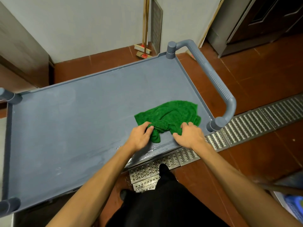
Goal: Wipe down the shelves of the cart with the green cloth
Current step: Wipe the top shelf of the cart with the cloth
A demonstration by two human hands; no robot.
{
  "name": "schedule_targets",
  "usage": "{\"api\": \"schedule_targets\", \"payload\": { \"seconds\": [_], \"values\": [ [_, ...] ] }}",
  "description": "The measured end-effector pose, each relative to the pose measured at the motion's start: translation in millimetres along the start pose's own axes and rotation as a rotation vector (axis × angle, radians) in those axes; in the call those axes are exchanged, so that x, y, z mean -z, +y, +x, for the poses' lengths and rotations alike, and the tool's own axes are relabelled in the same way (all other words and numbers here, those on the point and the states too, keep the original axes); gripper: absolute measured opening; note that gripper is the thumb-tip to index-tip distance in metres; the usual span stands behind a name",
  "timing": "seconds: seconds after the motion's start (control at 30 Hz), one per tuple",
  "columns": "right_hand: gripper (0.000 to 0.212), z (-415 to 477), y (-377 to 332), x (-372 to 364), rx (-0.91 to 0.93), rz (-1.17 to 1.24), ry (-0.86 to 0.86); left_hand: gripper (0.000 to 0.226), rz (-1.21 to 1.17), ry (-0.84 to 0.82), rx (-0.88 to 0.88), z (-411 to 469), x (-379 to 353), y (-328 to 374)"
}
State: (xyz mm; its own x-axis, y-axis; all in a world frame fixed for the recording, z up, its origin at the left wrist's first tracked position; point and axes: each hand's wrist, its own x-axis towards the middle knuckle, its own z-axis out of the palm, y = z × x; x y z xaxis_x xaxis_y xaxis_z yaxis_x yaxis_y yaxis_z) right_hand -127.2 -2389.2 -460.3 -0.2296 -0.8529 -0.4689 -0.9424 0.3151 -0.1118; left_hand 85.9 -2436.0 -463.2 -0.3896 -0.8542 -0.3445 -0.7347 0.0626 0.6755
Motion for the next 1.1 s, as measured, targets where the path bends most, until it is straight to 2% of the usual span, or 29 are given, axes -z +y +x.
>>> {"api": "schedule_targets", "payload": {
  "seconds": [0.37,0.67,1.1],
  "values": [
    [0.049,-15,-48,-19,0.039,0.011,0.069,0.038,-0.165,-0.007,0.109,-26,19,-40],
    [0.043,-27,-88,-36,0.044,0.021,0.106,0.031,-0.318,0.021,0.14,-55,37,-74],
    [0.036,-51,-175,-64,0.118,0.075,0.15,0.026,-0.299,0.121,0.15,-107,81,-143]
  ]
}}
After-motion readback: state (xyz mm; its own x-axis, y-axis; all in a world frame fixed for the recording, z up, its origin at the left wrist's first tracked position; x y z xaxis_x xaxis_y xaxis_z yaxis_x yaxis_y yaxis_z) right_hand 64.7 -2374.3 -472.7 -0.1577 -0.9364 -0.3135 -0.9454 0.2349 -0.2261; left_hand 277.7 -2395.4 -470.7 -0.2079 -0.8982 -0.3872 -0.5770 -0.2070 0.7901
